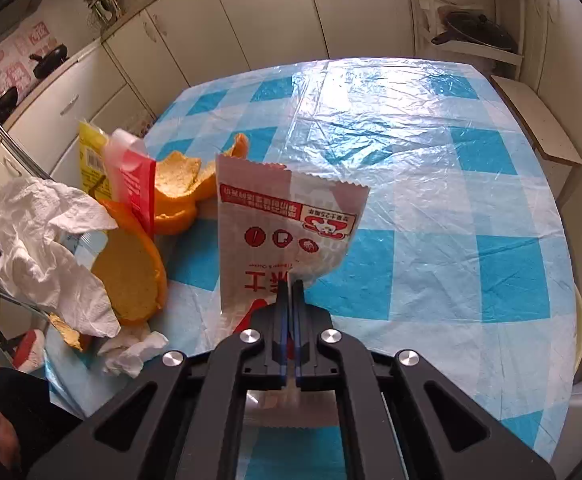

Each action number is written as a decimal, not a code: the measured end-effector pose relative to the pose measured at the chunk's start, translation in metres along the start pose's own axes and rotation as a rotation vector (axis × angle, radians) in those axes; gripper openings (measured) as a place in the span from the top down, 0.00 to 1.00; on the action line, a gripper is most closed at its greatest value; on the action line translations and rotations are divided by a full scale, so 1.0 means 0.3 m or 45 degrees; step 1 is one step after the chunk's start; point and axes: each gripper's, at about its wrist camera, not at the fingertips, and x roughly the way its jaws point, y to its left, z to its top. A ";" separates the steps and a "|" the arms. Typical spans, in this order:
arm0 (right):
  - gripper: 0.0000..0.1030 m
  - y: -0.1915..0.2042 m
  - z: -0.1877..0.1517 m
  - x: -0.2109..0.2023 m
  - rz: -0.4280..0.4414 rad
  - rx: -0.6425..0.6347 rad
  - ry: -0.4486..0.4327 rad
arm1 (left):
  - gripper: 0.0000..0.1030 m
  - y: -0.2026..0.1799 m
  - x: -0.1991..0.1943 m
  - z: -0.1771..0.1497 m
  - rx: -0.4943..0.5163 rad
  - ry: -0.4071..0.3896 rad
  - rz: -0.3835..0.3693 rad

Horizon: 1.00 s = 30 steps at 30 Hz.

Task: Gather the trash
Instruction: 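Lift the milk wrapper with the right tool while the left tool grasps a white tissue, then carry the wrapper and tissue to the yellow bucket and release both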

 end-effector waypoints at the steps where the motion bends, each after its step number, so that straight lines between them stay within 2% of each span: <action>1: 0.97 -0.004 -0.003 -0.023 0.009 0.009 -0.013 | 0.93 -0.010 -0.002 -0.001 0.010 -0.001 0.000; 8: 0.97 -0.073 -0.001 -0.162 0.053 0.068 -0.103 | 0.93 -0.064 0.000 -0.010 0.059 0.004 -0.006; 14: 0.97 -0.177 -0.008 -0.266 0.023 0.121 -0.188 | 0.93 -0.177 -0.004 -0.018 0.149 -0.007 -0.038; 24: 0.97 -0.468 -0.081 -0.441 -0.110 0.328 -0.315 | 0.93 -0.483 0.009 -0.044 0.298 0.016 -0.158; 30: 0.97 -0.617 -0.104 -0.467 -0.218 0.424 -0.293 | 0.93 -0.727 0.076 -0.082 0.377 0.057 -0.235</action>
